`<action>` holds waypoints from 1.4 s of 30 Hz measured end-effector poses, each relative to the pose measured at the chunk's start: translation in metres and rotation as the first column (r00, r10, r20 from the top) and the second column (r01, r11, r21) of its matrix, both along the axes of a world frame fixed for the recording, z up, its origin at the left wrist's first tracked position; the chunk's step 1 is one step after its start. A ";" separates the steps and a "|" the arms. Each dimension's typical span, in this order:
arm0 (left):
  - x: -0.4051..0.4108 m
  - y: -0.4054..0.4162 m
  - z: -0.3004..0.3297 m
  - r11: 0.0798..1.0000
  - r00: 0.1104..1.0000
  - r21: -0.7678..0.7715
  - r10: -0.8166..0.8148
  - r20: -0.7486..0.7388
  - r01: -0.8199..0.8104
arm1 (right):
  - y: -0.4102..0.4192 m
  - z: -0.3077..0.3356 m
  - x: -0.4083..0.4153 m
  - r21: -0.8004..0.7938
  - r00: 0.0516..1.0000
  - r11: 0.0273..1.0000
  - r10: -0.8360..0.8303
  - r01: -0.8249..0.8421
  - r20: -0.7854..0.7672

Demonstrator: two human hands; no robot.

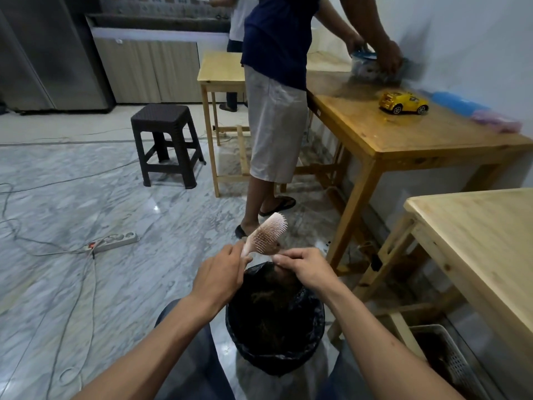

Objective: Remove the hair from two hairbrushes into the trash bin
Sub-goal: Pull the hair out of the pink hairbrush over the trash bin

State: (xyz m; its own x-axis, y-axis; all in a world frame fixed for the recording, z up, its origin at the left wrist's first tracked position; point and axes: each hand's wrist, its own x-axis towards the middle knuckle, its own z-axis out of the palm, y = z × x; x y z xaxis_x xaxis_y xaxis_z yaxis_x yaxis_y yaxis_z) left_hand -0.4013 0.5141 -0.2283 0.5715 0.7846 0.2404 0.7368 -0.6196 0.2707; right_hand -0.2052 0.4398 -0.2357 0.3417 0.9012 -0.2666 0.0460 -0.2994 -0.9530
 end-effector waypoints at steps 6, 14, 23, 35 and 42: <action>-0.010 0.005 0.001 0.984 0.986 -0.115 0.147 0.076 -0.138 | -0.011 -0.011 0.014 -0.057 0.996 0.996 -0.058 0.062 0.072; -0.003 0.002 0.003 0.995 0.994 0.009 0.104 0.046 -0.104 | -0.014 0.002 0.012 -0.071 0.997 0.997 -0.020 0.025 0.075; 0.011 -0.006 -0.001 0.983 0.998 0.172 -0.064 -0.022 0.067 | -0.012 0.012 -0.003 0.002 0.996 1.000 -0.002 0.001 0.089; -0.016 0.005 -0.007 0.984 0.985 0.053 0.173 -0.026 -0.172 | -0.012 0.001 0.017 0.006 0.971 0.997 -0.082 0.083 0.227; -0.016 -0.002 -0.006 0.982 0.998 0.180 0.066 -0.026 -0.060 | 0.001 0.015 -0.004 0.019 0.998 0.998 -0.056 0.056 0.017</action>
